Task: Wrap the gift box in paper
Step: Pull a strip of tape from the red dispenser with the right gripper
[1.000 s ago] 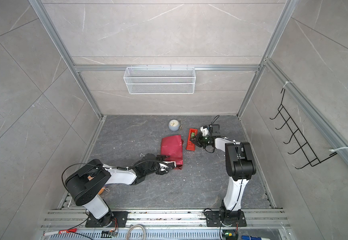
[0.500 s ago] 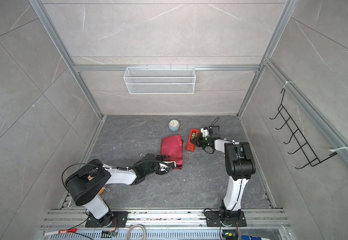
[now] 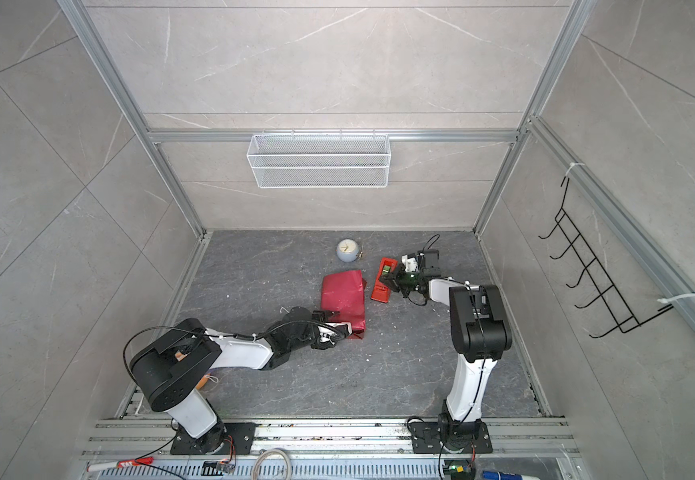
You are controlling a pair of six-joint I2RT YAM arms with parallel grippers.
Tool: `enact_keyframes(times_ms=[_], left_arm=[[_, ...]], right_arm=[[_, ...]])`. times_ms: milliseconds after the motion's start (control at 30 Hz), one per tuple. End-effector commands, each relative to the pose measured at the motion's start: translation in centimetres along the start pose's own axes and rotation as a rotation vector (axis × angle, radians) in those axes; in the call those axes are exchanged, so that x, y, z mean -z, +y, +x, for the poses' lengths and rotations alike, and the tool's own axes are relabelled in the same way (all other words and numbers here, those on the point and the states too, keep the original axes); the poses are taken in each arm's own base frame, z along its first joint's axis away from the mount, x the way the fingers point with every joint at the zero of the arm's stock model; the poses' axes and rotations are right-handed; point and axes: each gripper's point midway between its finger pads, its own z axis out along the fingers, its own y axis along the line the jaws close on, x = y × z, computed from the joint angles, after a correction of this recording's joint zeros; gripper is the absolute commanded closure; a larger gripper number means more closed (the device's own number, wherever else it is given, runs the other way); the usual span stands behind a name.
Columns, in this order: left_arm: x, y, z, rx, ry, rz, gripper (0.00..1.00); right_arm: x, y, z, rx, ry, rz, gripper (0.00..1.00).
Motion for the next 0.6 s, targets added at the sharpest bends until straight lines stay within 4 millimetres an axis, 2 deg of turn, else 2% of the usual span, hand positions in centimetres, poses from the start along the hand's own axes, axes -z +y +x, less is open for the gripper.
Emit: enact_keyframes(times_ms=[0,200,400,567], left_arm=[[0.0,-2.1,3.3,0.039,0.111,0.064,0.33],[0.0,-2.0,3.3,0.039,0.111,0.062,0.33],[-0.1,-2.0,3.3,0.038,0.111,0.064,0.33],[-0.1,-2.0,3.2,0.037,0.11,0.064,0.33]], right_arm=[[1.0,3.2,-0.2,0.033,-0.007,-0.071,1.0],[1.1,3.2,-0.3,0.028,-0.006,-0.072,1.0],[1.8,5.9,-1.7,0.053,-0.025,-0.098,1.0],[2.2,7.4,-2.5,0.067,-0.035,-0.106,1.0]])
